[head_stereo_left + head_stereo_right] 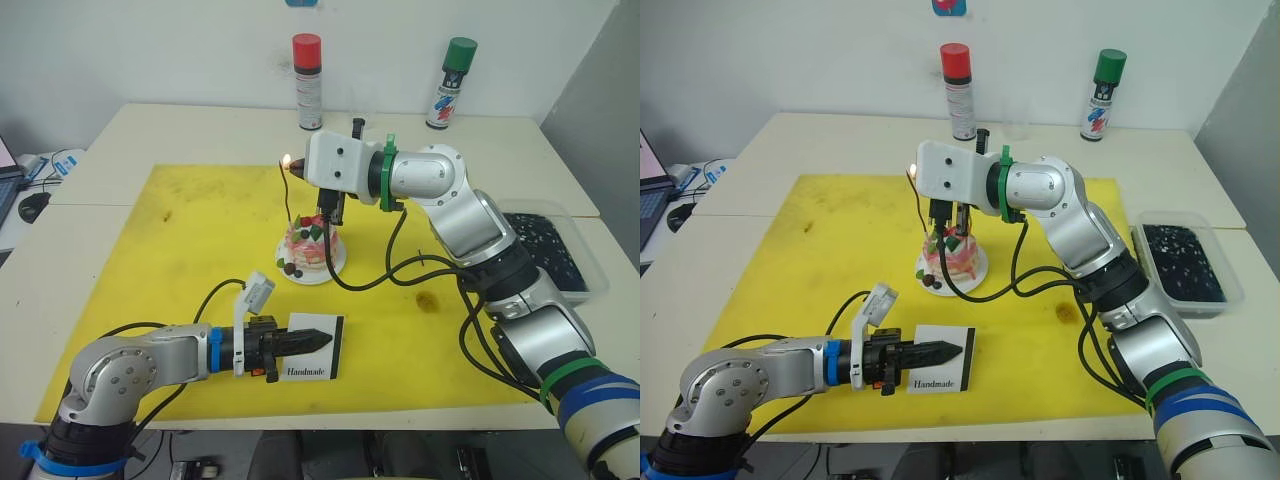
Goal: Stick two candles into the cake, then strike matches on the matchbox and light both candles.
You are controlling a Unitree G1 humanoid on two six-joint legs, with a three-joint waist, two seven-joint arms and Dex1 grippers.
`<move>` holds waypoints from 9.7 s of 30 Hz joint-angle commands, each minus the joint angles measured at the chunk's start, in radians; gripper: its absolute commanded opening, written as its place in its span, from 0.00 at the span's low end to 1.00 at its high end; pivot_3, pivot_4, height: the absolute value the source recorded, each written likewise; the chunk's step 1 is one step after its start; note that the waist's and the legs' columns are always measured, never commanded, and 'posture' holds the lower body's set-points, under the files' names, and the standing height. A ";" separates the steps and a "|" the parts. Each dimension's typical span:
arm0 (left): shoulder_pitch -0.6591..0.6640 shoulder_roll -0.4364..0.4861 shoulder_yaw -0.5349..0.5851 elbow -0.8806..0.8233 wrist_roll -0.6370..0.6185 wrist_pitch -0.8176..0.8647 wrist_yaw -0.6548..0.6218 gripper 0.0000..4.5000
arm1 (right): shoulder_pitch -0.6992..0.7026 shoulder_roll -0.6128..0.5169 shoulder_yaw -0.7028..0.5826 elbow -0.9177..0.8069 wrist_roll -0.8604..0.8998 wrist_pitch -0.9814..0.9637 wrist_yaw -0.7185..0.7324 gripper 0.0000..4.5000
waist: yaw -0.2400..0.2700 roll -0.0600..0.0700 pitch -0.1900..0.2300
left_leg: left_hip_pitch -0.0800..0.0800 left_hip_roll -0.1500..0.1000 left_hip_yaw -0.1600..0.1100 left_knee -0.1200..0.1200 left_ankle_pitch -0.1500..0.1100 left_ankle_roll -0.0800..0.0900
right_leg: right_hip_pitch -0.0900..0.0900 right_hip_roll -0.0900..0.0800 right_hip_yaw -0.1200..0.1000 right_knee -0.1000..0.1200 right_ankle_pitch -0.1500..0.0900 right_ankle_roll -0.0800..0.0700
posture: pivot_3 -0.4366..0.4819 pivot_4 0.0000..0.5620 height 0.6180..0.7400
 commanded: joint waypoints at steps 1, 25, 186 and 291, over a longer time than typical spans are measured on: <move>-0.011 -0.008 0.002 -0.019 0.002 -0.018 -0.001 0.00 | -0.041 0.009 -0.019 -0.009 -0.008 -0.026 0.001 0.01 | 0.000 0.000 0.000 | 0.000 0.000 0.000 0.000 0.000 0.000 | 0.000 0.000 0.000 0.000 0.000 0.000 | 0.48 0.27 1.00; -0.014 -0.009 0.006 -0.018 0.008 -0.014 -0.006 0.00 | -0.040 0.017 -0.034 -0.017 -0.003 -0.054 0.004 0.01 | 0.000 0.000 0.000 | 0.000 0.000 0.000 0.000 0.000 0.000 | 0.000 0.000 0.000 0.000 0.000 0.000 | 0.48 0.27 1.00; 0.011 0.064 0.016 -0.041 -0.072 0.028 0.002 0.00 | 1.077 -0.156 -0.172 -0.649 0.361 0.306 -0.233 0.14 | 0.000 0.003 0.001 | 0.001 -0.001 0.001 0.001 0.000 0.000 | 0.001 0.001 0.002 -0.001 -0.003 0.006 | 0.48 0.27 1.00; -0.008 0.007 -0.062 -0.101 0.045 -0.060 -0.042 0.00 | 0.373 -0.149 -0.188 -0.551 0.208 0.261 -0.274 0.01 | 0.003 0.001 0.000 | -0.001 0.000 0.001 0.007 0.000 0.001 | 0.001 0.001 0.002 0.000 0.002 0.002 | 0.48 0.27 1.00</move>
